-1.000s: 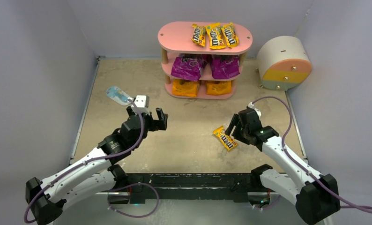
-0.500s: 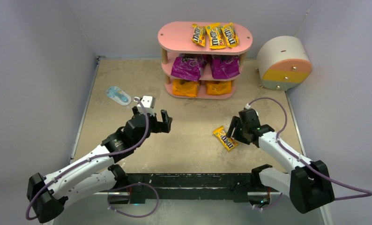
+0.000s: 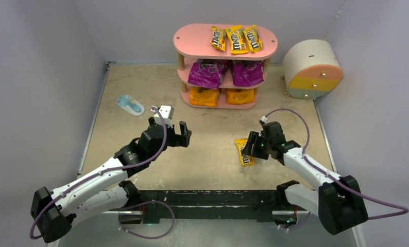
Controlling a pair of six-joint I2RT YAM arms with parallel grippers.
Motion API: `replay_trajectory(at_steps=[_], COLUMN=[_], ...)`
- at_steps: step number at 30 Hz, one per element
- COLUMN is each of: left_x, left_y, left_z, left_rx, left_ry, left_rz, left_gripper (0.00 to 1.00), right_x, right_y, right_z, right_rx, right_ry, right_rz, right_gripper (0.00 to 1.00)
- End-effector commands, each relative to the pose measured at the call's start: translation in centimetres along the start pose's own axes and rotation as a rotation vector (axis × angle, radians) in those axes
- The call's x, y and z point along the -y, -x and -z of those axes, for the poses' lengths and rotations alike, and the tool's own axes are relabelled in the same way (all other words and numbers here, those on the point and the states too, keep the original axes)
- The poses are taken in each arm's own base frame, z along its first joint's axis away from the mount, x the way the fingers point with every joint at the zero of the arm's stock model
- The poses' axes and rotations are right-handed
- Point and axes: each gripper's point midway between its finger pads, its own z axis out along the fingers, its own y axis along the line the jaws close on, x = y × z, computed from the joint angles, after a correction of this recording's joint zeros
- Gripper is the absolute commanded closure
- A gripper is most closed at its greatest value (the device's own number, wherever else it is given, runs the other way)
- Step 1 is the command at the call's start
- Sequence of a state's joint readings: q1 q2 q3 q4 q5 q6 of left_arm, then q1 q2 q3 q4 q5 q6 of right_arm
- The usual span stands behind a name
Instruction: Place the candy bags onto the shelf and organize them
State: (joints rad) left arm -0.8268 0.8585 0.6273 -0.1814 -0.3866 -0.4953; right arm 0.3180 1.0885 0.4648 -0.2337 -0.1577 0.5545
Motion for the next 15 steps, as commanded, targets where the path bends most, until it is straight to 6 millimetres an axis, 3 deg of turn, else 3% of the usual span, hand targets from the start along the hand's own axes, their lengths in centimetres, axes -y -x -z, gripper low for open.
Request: replay_trajectory(at_steps=[1, 9, 15], left_x=[1.5, 1.7, 2.0], left_y=[2.5, 2.5, 2.2], left_z=[0.5, 0.5, 0.5], left_rx=[0.053, 0.051, 0.04], left_ry=[-0.051, -0.061, -0.076], left_rz=[0.046, 0.046, 0.051], left_gripper=[0.0, 0.0, 0.0], right_x=[-0.5, 0.3, 0.3], right_y=[-0.4, -0.7, -0.6], right_z=[-0.1, -0.7, -1.1], right_rx=[-0.006, -0.001, 0.012], right_ry=[0.051, 0.024, 0.032], right_rz=[0.029, 0.019, 0.017], right_gripper=[0.44, 0.57, 0.82])
